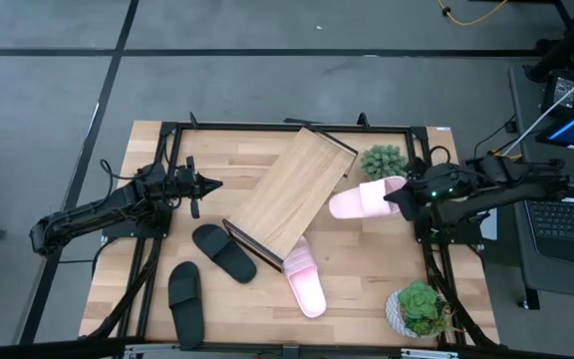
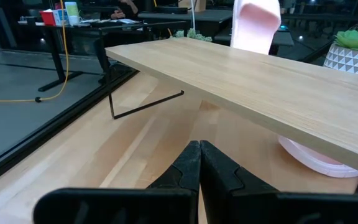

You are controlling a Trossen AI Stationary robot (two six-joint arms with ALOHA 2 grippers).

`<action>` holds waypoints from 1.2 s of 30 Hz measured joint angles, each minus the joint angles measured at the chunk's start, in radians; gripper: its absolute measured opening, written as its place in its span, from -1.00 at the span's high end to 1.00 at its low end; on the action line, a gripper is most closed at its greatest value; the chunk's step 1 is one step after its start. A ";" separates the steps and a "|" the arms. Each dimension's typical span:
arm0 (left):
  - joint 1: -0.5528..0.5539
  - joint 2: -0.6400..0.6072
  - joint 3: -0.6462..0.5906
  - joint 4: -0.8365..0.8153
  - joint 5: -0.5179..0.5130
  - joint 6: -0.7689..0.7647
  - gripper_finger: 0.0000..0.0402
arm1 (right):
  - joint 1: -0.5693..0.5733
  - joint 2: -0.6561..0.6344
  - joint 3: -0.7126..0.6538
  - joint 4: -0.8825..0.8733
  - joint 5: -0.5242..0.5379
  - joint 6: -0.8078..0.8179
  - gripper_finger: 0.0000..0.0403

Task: Pick and place slides into the shelf
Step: Put the right pink slides on the shelf

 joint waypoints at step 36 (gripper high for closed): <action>0.000 0.000 0.000 0.000 0.000 -0.006 1.00 | -0.001 0.258 0.168 0.309 0.302 -0.136 1.00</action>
